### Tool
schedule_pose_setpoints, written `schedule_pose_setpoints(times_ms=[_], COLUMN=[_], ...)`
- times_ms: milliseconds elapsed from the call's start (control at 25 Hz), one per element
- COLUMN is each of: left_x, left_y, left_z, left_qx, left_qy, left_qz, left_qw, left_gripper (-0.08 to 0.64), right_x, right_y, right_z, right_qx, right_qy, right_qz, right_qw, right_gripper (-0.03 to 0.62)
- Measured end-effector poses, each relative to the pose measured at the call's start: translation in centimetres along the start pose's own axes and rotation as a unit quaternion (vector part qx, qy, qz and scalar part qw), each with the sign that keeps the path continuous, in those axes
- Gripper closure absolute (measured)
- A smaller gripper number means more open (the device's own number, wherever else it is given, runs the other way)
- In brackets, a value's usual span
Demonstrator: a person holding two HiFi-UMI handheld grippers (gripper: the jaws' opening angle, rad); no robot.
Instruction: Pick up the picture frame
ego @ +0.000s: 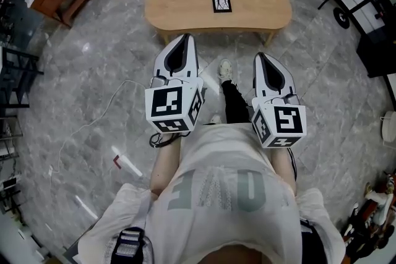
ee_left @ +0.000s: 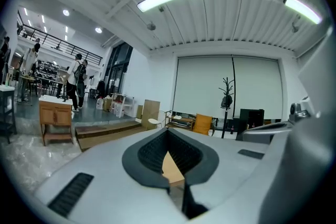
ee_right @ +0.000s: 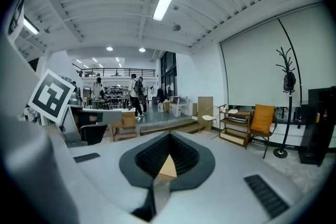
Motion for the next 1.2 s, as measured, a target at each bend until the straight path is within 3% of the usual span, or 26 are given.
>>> schedule_pose_setpoints(times_ms=[360, 600, 880, 1040, 1200], left_x=[-2.7, -7.3, -15.4, -21.6, -26.3], left_y=[-1.2, -0.1, -0.4, -0.6, -0.1], left_z=[-0.2, -0.3, -2.4, -2.9, -4.4], left_qx=[-0.025, -0.046, -0.112, -0.105, -0.080], left_qy=[-0.013, -0.028, -0.027, -0.042, -0.051], left_qz=[0.031, 0.016, 0.005, 0.016, -0.004], left_qw=[0.9991, 0.9984, 0.9933, 0.9935, 0.9955], left_gripper=[0.551, 0.551, 0.551, 0.551, 0.551], right_x=[-3.8, -8.6, -17.0, -22.5, -27.0], right_y=[-1.0, -0.6, -0.7, -0.5, 0.2], right_z=[0.8, 2.2, 4.6, 7.7, 9.8], right_qx=[0.013, -0.013, -0.040, -0.032, -0.029], right_qy=[-0.017, -0.043, -0.060, -0.070, -0.068], right_qz=[0.030, 0.028, 0.007, -0.006, -0.041], right_qw=[0.999, 0.999, 0.997, 0.997, 0.996], right_gripper=[0.588, 0.588, 0.588, 0.588, 0.588])
Point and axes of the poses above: the fingertips, and each gripper's own axes: x backward along the fingers, z to its right, y out of its underside, the point moved 10 cm from there along x, backward along the fingers, and after that the axes turned 6 degrees about z, right-handed, at the moved point
